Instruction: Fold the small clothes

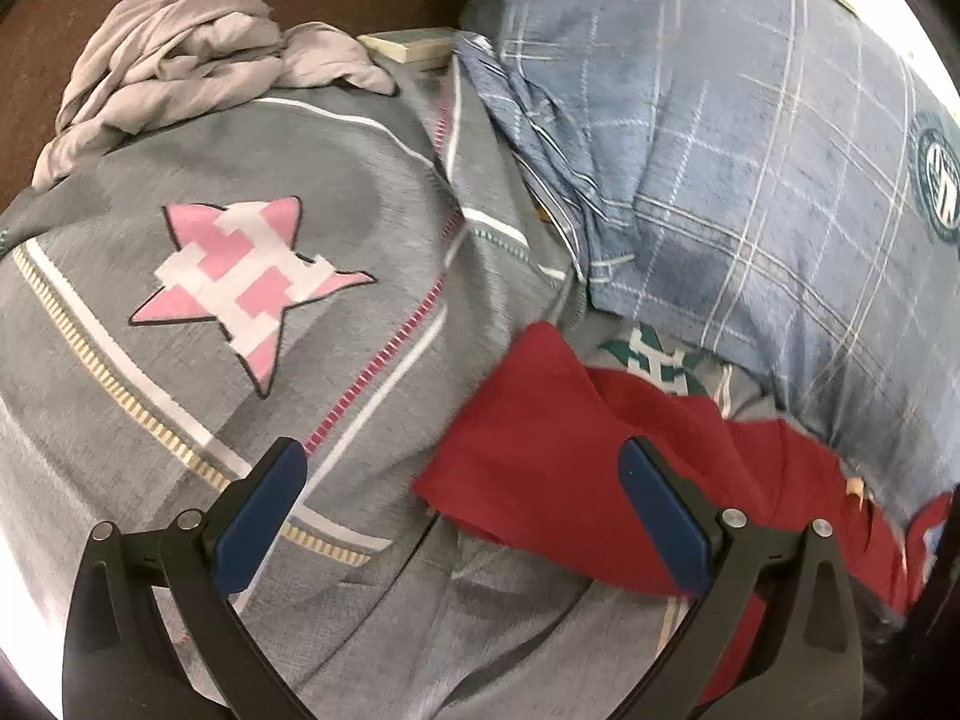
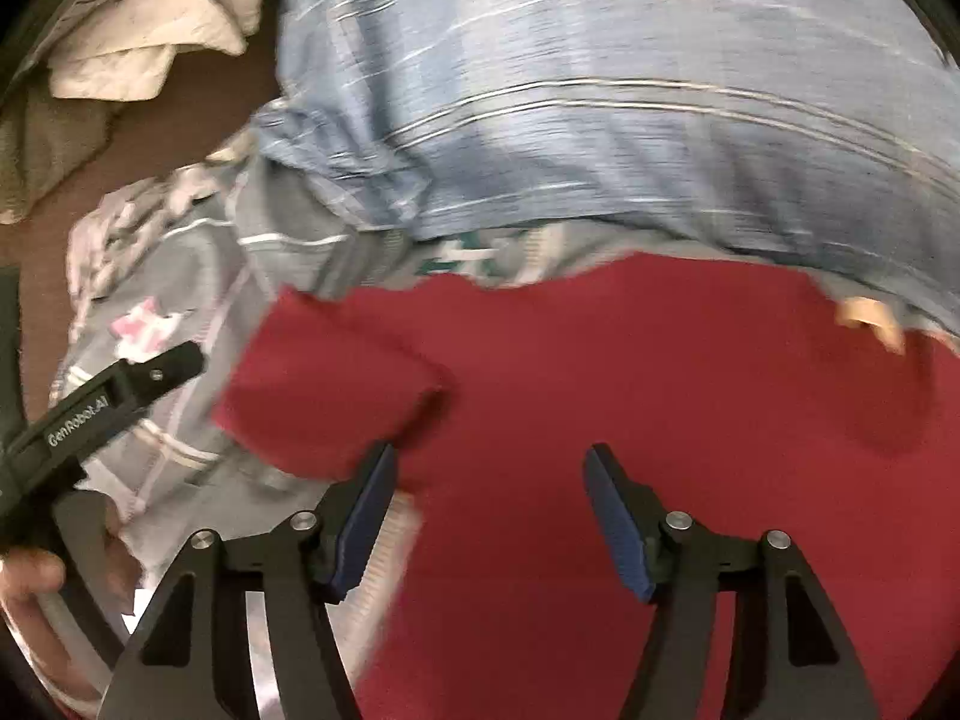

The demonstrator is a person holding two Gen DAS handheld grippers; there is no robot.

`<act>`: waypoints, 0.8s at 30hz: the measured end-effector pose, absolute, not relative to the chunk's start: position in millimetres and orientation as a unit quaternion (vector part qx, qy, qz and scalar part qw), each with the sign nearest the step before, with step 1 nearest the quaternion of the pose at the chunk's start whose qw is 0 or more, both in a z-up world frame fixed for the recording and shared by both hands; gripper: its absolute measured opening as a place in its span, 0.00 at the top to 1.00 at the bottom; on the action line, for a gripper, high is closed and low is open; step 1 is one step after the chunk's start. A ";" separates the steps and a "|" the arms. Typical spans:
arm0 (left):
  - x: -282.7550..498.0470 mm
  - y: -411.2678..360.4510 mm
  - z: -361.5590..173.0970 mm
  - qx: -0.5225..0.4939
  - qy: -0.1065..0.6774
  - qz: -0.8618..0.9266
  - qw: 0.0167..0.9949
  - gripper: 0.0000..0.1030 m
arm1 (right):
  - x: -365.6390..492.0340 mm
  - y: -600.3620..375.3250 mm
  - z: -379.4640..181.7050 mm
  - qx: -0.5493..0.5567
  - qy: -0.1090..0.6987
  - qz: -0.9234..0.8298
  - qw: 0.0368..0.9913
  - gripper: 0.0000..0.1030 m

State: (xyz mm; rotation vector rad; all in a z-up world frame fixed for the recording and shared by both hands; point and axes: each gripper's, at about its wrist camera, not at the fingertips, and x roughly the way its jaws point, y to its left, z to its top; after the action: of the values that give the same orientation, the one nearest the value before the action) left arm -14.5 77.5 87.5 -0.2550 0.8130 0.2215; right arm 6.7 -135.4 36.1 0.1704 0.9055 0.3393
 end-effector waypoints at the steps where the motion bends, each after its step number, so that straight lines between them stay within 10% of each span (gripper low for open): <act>1: -15.8 75.4 88.2 -0.122 0.393 0.109 0.905 0.00 | 9.5 -129.0 34.0 0.077 0.438 0.165 0.880 0.37; 4: -13.9 75.8 87.4 -0.125 0.396 0.109 0.903 0.00 | 27.5 -110.2 22.0 0.072 0.453 0.167 0.873 0.46; 9: -8.8 75.2 84.6 -0.123 0.403 0.109 0.900 0.00 | 44.1 -94.1 13.0 0.081 0.460 0.184 0.865 0.94; 24: -10.1 54.7 84.3 -0.117 0.400 0.094 0.904 0.00 | -52.1 -268.6 152.7 0.102 0.310 0.040 0.944 0.95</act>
State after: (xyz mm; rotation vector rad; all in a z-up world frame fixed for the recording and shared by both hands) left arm -10.1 54.7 84.3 -0.2413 0.8265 0.1947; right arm -52.1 -268.6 152.7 0.2082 0.6320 0.0807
